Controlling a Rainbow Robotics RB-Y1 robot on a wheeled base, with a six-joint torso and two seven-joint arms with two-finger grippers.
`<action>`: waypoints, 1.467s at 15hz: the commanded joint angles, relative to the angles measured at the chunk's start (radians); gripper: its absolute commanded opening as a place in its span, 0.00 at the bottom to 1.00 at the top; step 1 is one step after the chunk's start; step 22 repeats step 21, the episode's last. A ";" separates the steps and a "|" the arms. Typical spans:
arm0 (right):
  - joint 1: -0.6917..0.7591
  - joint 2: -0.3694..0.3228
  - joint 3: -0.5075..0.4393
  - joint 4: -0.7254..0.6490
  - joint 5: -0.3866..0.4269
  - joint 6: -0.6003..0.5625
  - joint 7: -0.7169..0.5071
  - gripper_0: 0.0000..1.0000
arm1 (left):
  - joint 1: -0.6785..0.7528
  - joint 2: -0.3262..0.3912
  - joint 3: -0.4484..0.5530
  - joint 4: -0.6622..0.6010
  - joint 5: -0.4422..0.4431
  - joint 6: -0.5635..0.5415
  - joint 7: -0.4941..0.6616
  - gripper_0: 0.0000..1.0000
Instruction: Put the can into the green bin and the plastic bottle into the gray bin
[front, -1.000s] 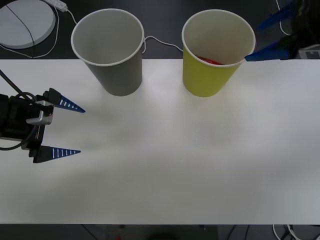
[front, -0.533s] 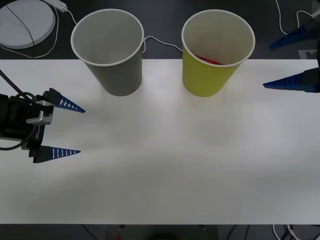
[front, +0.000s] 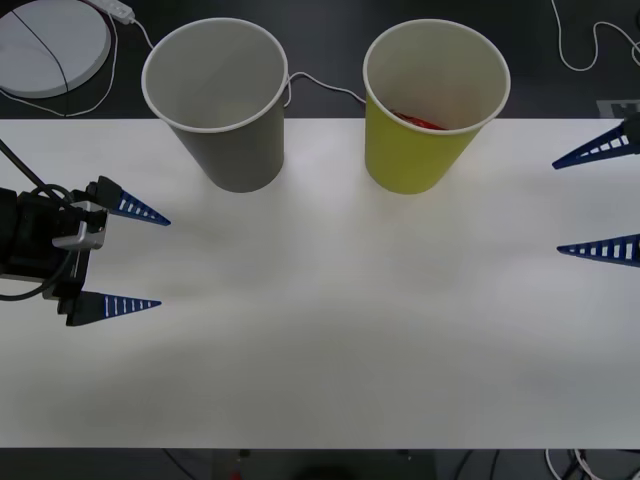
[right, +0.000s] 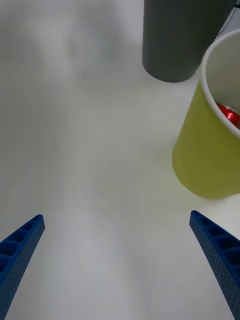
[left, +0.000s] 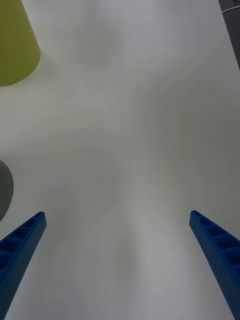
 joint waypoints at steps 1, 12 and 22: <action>0.069 0.016 -0.022 0.000 -0.021 0.000 0.095 1.00 | 0.000 0.000 0.000 0.000 0.000 0.000 0.000 1.00; 0.173 0.108 -0.042 -0.012 0.002 0.000 0.227 1.00 | 0.000 0.000 0.000 0.000 0.000 0.000 0.000 1.00; 0.173 0.120 -0.042 -0.012 0.011 0.000 0.249 1.00 | 0.000 0.000 0.000 0.000 0.000 0.000 0.000 1.00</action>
